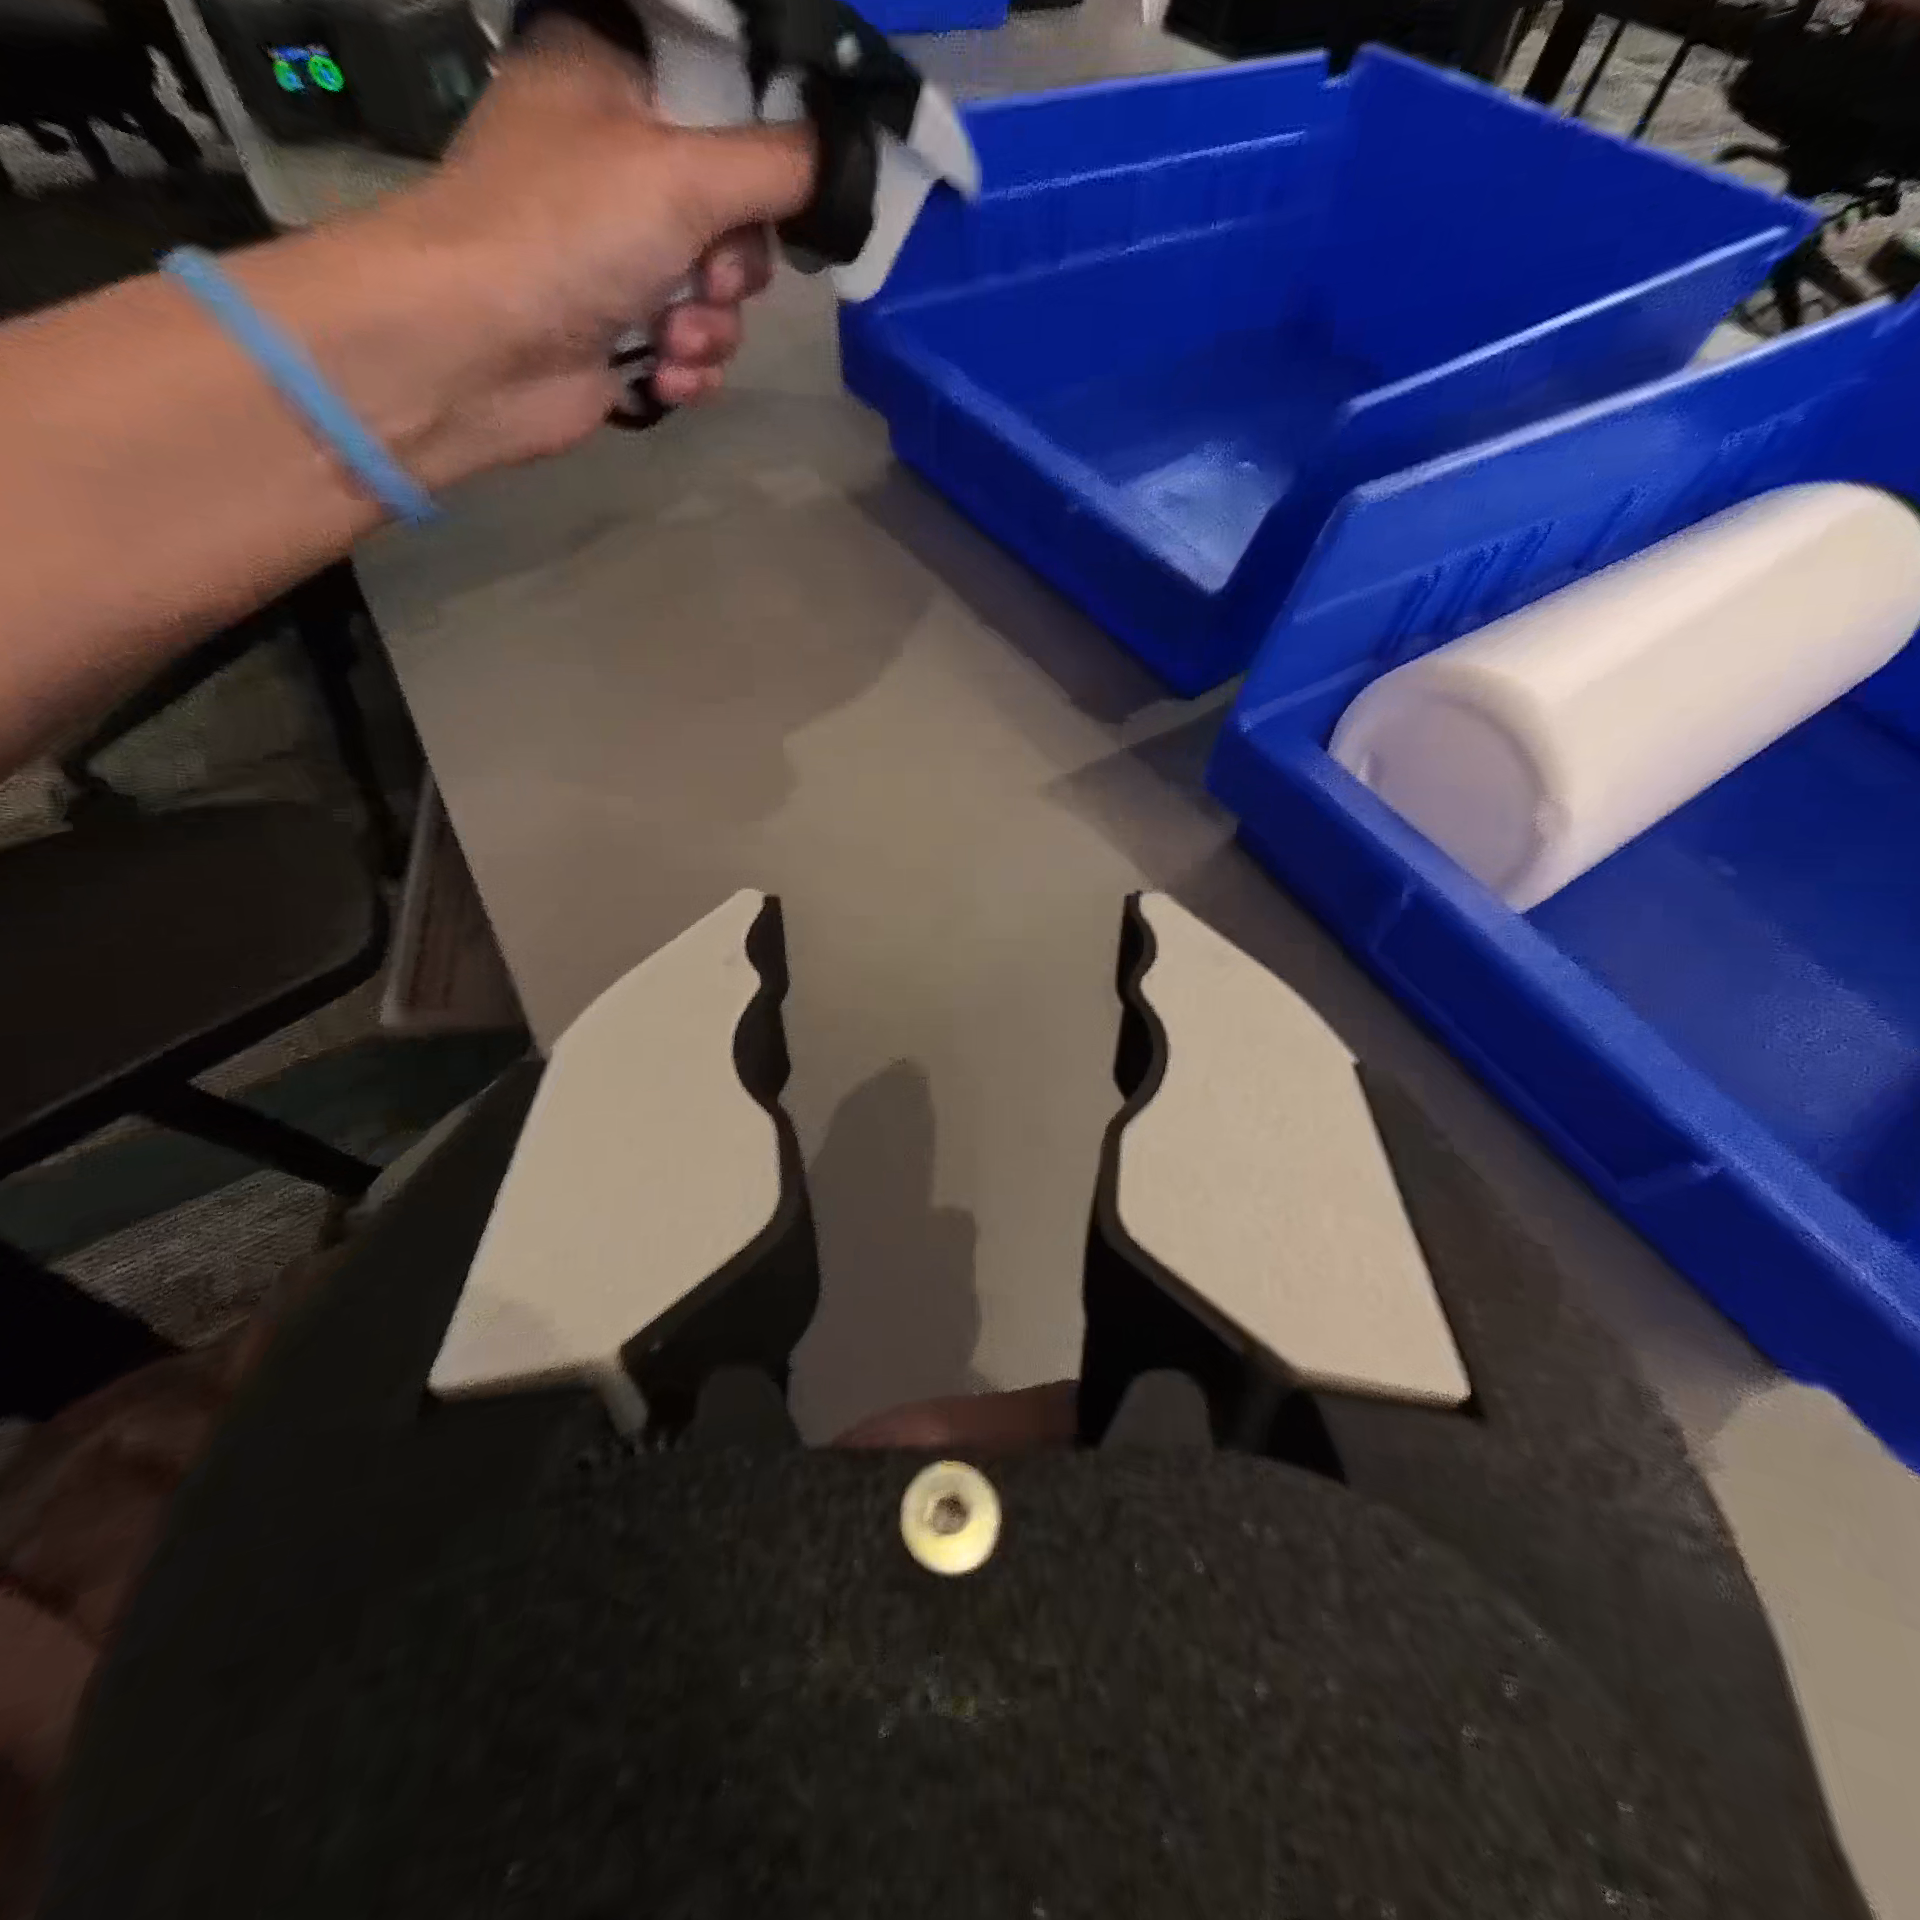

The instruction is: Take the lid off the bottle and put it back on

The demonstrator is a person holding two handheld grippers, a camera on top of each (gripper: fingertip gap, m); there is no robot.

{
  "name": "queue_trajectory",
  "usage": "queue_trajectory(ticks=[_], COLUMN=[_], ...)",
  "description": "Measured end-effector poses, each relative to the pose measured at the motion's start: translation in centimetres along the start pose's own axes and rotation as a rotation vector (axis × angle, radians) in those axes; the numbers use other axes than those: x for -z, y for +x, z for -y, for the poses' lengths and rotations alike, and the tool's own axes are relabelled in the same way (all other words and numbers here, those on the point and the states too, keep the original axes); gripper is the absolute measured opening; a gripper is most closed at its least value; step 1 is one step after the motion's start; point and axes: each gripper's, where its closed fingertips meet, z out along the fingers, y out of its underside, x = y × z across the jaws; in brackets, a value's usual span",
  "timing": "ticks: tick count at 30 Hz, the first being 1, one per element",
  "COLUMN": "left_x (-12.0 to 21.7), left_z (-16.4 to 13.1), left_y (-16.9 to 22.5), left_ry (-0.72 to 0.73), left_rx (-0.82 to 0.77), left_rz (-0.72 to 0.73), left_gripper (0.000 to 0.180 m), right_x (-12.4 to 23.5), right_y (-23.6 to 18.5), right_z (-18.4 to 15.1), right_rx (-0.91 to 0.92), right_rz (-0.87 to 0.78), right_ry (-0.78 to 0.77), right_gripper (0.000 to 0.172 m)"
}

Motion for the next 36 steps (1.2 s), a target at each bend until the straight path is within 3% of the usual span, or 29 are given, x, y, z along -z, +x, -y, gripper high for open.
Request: queue_trajectory(ticks=[4, 9, 11, 12, 13, 17, 21, 25, 29, 33, 36], left_x=[6.0, 14.0, 16.0, 16.8, 17.4, 19.4, 20.6, 19.6, 16.2, 11.8, 8.2], left_z=[-3.2, -7.3, -8.4, -8.8, -9.1, -8.4, -4.2, 2.6, 8.3, 10.6, 9.0], left_y=[0.2, 0.6, 1.3, 1.5, 1.4, 1.9, 5.2, 12.0, 22.3, 35.4, 45.0], left_ry=[-0.003, 0.001, 0.008, 0.012, 0.018, 0.079, 0.193, 0.296, 0.341, 0.325, 0.270], left_rx=[0.048, 0.130, 0.136, 0.123, 0.104, 0.082, 0.019, -0.043, -0.126, -0.188, -0.232], left_rz=[0.070, 0.147, 0.144, 0.161, 0.198, 0.233, 0.208, 0.101, 0.002, -0.149, -0.234], left_gripper=[0.002, 0.002, 0.003, 0.003, 0.003, 0.002, 0.003, 0.003, 0.003, 0.004, 0.006], right_x=[-2.1, -5.6, -6.5, -6.6, -6.4, -5.7, -2.5, 3.6, 11.7, 20.2, 25.9], right_y=[1.5, 1.2, 0.4, -0.2, -0.3, -0.8, 1.5, 7.1, 15.4, 25.6, 32.5], right_z=[2.1, 2.6, 2.3, 2.5, 2.7, 3.0, 6.1, 9.8, 11.2, 8.4, 3.7], right_rx=[-0.067, -0.234, -0.218, -0.214, -0.228, -0.237, -0.187, -0.174, -0.212, -0.276, -0.303], right_rz=[-0.095, -0.171, -0.210, -0.217, -0.251, -0.248, -0.304, -0.419, -0.578, -0.742, -0.834], right_ry=[0.043, 0.083, 0.072, 0.088, 0.098, 0.084, 0.176, 0.286, 0.349, 0.328, 0.251], right_gripper=[0.068, 0.056, 0.038, 0.018, 0.013, 0.009, 0.007, 0.007, 0.007, 0.005, 0.005])
